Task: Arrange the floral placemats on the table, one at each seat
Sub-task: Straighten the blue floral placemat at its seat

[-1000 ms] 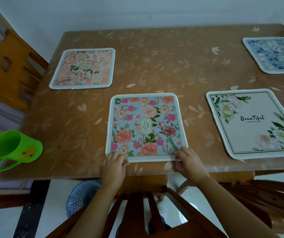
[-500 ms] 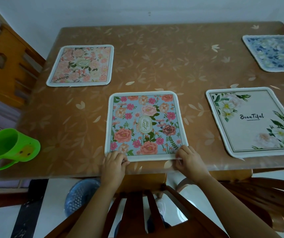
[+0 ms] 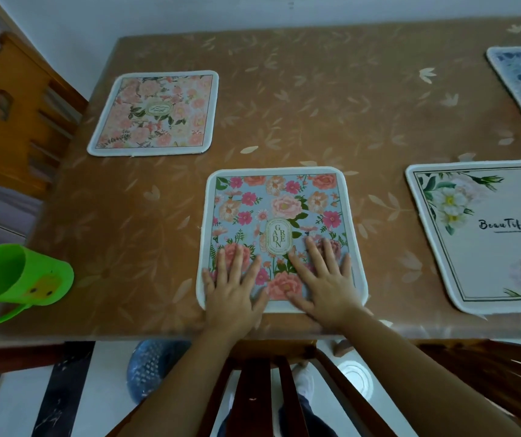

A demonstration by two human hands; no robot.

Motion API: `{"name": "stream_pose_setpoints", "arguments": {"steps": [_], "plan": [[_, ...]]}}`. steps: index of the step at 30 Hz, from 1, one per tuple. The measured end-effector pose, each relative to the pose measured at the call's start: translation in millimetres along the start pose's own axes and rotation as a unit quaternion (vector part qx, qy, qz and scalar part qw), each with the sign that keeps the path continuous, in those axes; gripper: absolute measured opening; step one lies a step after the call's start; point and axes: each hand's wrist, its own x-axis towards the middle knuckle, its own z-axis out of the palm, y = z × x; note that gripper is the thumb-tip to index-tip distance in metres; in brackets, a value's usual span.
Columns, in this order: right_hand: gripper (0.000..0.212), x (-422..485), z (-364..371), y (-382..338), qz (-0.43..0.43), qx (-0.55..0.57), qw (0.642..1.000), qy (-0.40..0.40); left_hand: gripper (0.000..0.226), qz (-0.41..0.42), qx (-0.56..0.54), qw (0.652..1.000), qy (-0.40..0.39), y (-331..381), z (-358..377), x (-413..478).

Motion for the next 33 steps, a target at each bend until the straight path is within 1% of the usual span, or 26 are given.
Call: {"name": "stream_pose_setpoints", "arguments": {"steps": [5,12,15,17,19,21,23,26,29,33], "plan": [[0.076,62.9,-17.4,17.4,-0.038,0.003,0.999,0.012,0.065,0.002,0.018,1.000,0.000,-9.4,-4.0,48.4],[0.075,136.1,-27.7,33.3,-0.065,0.012,0.996,0.056,0.063,-0.006,0.034,0.999,0.039,-14.2,-7.8,132.3],[0.074,152.7,-28.6,36.1,-0.075,0.006,0.995,0.071,0.063,-0.038,0.031,0.997,0.059,-12.8,-11.8,157.2],[0.072,158.3,-28.4,36.7,-0.060,0.011,0.995,0.081,0.062,-0.073,0.022,0.995,0.070,-10.8,-14.5,168.6],[0.071,158.9,-27.4,34.8,-0.004,0.019,0.995,0.098,0.061,-0.104,0.003,0.992,0.069,-8.9,-15.3,172.8],[0.070,151.4,-25.5,30.8,0.060,0.032,0.992,0.108,0.062,-0.130,-0.009,0.989,0.065,-7.5,-15.2,168.5],[0.070,132.8,-21.6,26.6,0.084,0.054,0.990,0.101,0.063,-0.135,-0.008,0.989,0.057,-5.2,-14.2,154.9],[0.070,94.8,-12.0,22.1,0.088,0.072,0.990,0.089,0.064,-0.103,-0.010,0.993,0.052,-2.6,-10.1,121.1],[0.070,58.4,-2.3,16.8,0.095,0.064,0.989,0.093,0.064,-0.069,-0.001,0.996,0.053,-1.7,-4.2,81.0],[0.072,16.1,11.1,7.4,0.085,0.096,0.988,0.090,0.064,-0.045,0.014,0.999,0.026,-1.3,5.5,36.3]]}}
